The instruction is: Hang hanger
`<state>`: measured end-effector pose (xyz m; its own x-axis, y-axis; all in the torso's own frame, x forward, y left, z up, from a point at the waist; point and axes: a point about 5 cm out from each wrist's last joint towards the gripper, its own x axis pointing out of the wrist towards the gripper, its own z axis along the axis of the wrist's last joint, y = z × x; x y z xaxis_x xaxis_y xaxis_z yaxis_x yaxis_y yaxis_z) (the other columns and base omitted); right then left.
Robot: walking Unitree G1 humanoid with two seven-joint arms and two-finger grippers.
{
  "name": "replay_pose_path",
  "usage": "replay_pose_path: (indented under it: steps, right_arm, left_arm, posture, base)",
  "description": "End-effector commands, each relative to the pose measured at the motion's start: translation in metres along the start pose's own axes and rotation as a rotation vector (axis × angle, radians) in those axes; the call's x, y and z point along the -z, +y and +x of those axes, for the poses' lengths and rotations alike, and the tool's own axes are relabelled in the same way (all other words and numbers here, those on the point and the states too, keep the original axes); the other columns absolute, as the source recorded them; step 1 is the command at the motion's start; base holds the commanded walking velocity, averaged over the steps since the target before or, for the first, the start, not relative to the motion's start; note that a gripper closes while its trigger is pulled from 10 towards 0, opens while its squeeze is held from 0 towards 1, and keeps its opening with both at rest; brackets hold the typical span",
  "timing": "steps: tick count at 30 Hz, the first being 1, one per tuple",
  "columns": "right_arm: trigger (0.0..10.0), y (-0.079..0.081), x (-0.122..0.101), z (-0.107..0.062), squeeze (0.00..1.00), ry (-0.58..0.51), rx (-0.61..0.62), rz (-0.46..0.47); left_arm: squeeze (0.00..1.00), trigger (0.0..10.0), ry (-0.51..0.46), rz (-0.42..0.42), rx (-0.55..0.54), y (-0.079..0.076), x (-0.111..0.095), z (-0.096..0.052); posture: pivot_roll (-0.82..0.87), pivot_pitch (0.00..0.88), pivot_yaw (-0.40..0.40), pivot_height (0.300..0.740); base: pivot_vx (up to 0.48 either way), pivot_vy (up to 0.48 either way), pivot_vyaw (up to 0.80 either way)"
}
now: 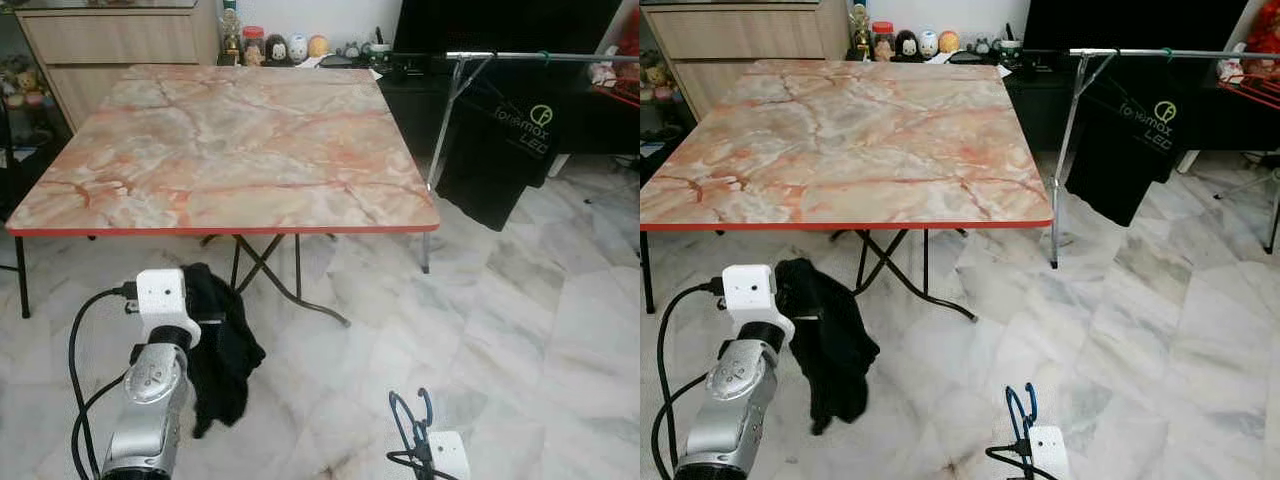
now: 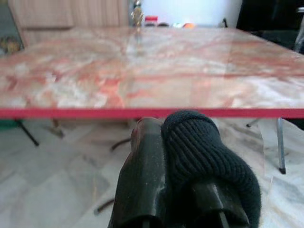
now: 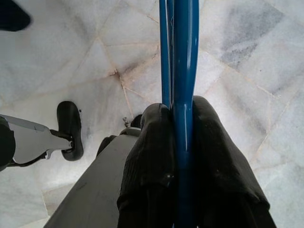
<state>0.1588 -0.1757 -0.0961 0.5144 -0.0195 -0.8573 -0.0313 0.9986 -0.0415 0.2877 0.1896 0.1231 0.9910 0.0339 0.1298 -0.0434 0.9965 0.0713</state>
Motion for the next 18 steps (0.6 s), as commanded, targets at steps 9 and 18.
replay_pose_path:
  steps: [9, 18]
  right_arm:
    - [10.0, 0.0, 0.0, 0.0, 0.0, 0.003, -0.001, -0.002]
    - [10.0, 0.0, 0.002, 0.0, 0.0, 0.009, -0.004, -0.011]
  left_arm:
    - [0.0, 10.0, -0.141, 0.035, 0.005, 0.006, -0.039, 0.004]
    - [0.0, 10.0, -0.121, 0.116, 0.026, 0.027, -0.043, -0.01]
  posture:
    - [0.01, 0.0, -0.036, 0.74]
    - [0.01, 0.0, -0.042, 0.74]
  base:
    - [0.0, 0.0, 0.0]
    - [0.107, 0.0, 0.0]
